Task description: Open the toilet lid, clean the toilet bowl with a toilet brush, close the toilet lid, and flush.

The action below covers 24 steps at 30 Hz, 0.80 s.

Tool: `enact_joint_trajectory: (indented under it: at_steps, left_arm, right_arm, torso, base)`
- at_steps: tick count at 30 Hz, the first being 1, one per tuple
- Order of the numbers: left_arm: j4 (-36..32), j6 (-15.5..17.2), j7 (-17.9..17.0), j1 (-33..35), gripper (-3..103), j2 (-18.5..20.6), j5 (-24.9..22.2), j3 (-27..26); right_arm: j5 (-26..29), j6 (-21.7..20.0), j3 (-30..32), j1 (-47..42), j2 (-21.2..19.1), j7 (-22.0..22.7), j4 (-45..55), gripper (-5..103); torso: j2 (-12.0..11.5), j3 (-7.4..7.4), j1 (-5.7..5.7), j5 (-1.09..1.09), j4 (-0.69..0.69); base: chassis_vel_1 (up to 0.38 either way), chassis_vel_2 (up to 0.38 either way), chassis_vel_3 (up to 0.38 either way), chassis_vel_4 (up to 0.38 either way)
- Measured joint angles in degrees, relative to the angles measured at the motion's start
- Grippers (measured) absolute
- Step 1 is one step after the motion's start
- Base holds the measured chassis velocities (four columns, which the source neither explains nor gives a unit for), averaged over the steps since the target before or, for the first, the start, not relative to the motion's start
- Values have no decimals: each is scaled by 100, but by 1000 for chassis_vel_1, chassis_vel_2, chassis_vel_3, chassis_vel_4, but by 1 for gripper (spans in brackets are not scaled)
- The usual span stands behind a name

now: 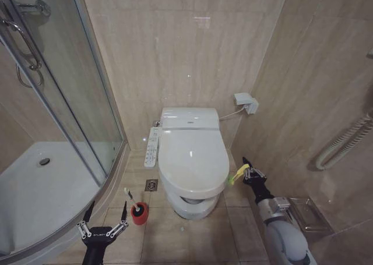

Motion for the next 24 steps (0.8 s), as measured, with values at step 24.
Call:
enact_joint_trajectory:
  at_steps: [24]
  left_arm:
    - [0, 0, 0, 0, 100, 0, 0, 0]
  right_arm:
    - [834, -705, -119, 895, -736, 345, 46, 2]
  torso:
    - [0, 0, 0, 1, 0]
  base:
    - [0, 0, 0, 0]
